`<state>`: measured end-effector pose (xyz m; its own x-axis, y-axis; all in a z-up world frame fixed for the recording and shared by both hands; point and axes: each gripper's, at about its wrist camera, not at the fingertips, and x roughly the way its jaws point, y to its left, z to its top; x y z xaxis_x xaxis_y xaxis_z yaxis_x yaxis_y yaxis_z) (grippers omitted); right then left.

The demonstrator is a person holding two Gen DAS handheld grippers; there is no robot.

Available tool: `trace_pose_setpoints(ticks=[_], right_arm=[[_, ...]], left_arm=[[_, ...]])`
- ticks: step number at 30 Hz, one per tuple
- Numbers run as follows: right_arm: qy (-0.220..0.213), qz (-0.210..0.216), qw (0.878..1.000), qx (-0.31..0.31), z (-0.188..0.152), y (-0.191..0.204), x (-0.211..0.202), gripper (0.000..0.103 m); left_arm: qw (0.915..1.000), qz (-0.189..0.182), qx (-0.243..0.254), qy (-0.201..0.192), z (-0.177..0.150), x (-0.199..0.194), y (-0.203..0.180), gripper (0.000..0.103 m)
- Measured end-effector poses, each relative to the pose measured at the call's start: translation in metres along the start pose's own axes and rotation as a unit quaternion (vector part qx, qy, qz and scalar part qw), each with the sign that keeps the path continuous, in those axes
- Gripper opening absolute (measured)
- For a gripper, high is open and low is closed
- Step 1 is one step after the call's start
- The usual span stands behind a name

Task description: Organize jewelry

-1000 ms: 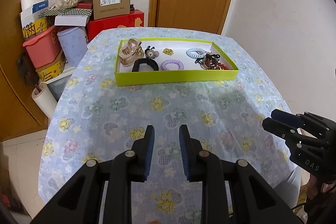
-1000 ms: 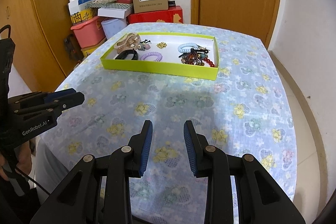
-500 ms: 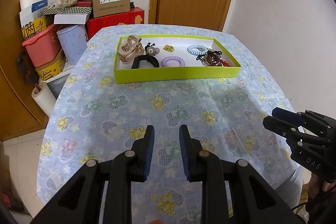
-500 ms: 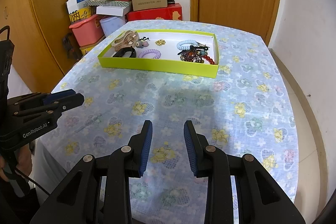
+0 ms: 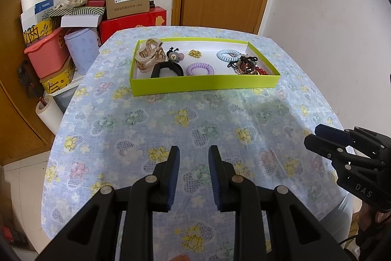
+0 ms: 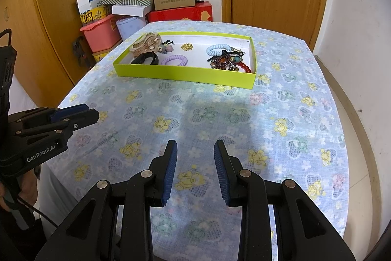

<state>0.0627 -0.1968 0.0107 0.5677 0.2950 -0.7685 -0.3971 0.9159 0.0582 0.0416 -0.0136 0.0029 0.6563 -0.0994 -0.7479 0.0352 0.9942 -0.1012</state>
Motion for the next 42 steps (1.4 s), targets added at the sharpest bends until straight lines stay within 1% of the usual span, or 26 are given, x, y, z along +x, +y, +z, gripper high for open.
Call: trace_pose_setpoints(ticks=[18, 42], right_arm=[[0.003, 0.001, 1.000, 0.000, -0.0007, 0.0009, 0.0021, 0.032], [0.006, 0.004, 1.000, -0.002, -0.0045, 0.0041, 0.0044, 0.033]], left_arm=[[0.9999, 0.000, 0.010, -0.001, -0.0019, -0.0004, -0.0033, 0.025], [0.9998, 0.009, 0.012, 0.010, -0.0038, 0.0043, -0.0037, 0.025]])
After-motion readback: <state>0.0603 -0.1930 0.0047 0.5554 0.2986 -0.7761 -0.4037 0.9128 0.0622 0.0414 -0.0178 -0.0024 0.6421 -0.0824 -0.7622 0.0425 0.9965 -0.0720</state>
